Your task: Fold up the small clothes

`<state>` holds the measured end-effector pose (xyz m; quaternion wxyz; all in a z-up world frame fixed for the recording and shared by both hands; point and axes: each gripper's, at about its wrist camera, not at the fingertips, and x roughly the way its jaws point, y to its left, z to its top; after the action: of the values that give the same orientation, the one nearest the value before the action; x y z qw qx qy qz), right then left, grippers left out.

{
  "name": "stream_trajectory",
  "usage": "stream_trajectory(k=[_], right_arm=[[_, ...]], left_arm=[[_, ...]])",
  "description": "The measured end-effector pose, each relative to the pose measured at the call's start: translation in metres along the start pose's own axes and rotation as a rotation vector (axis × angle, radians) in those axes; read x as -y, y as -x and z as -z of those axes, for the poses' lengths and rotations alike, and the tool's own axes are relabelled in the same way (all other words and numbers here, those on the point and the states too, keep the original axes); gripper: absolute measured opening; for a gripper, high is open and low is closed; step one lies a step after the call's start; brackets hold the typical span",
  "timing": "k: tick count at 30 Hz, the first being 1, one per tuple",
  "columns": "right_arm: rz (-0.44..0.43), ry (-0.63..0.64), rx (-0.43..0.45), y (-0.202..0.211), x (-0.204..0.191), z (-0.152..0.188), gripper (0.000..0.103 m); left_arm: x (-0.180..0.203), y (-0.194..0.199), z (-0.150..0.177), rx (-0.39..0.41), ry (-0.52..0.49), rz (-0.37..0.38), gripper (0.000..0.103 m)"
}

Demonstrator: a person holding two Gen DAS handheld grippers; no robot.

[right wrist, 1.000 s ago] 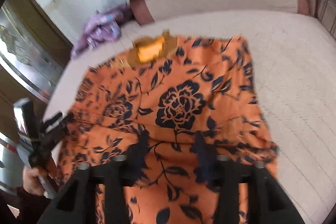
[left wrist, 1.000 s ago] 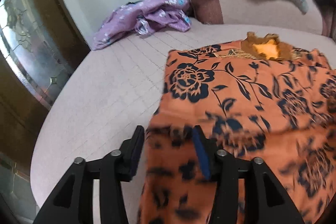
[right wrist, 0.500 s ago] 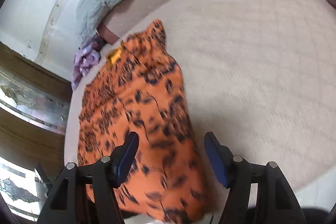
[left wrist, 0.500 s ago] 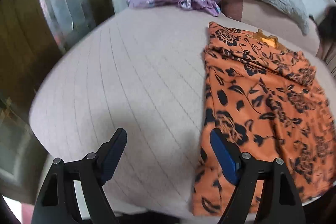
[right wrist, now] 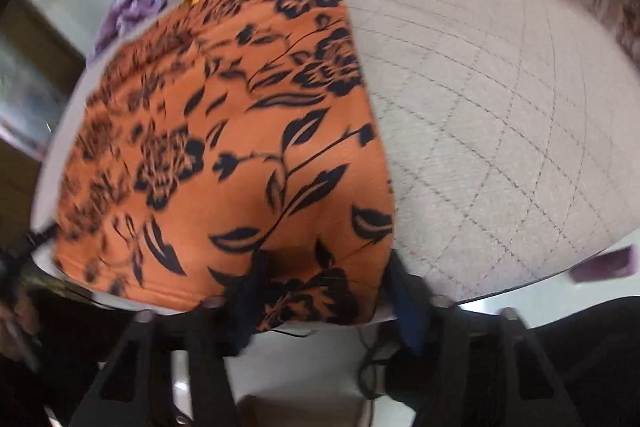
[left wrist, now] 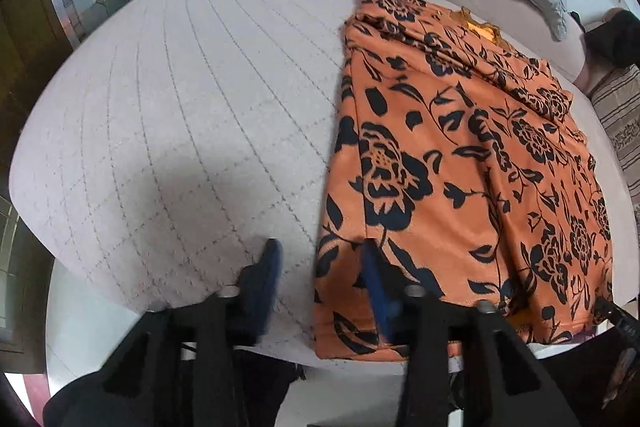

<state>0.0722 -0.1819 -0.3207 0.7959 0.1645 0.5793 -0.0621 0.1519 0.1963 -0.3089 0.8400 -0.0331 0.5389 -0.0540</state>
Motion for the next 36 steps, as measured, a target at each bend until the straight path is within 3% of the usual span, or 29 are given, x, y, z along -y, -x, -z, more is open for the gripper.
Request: stream_trajectory(k=[1,2,7,11,12,16,25,30,36], right_arm=[[-0.007,0.017,0.004,0.002,-0.003,0.0,0.03],[-0.017,0.025,0.001,0.003,-0.006,0.001,0.023],[-0.044,-0.016,-0.029,-0.001,-0.003,-0.002,0.025],[-0.093,-0.046,-0.044,-0.004,0.002,-0.002,0.028],[-0.106,-0.052,-0.044,-0.003,0.003,-0.002,0.028],[-0.182,-0.077,-0.047,0.004,0.016,-0.011,0.015],[-0.422,-0.153,0.097,0.059,0.041,-0.06,0.013],[-0.455,-0.193,0.175,0.073,0.052,-0.124,0.013],[-0.428,-0.243,0.267,0.063,0.055,-0.23,0.012]], left_arm=[[0.001,-0.003,-0.001,-0.016,-0.005,0.005,0.067],[0.004,-0.005,0.0,-0.027,-0.017,0.01,0.069],[0.019,-0.004,0.01,-0.038,-0.094,0.02,0.064],[0.019,-0.001,0.006,-0.026,-0.082,0.077,0.012],[0.019,-0.001,0.003,-0.029,-0.073,0.094,0.01],[0.016,0.006,-0.006,-0.015,-0.044,0.165,0.008],[0.011,0.068,-0.061,0.11,-0.061,0.306,0.008],[0.016,0.083,-0.122,0.148,-0.059,0.346,0.008],[0.035,0.062,-0.226,0.172,-0.056,0.307,0.008]])
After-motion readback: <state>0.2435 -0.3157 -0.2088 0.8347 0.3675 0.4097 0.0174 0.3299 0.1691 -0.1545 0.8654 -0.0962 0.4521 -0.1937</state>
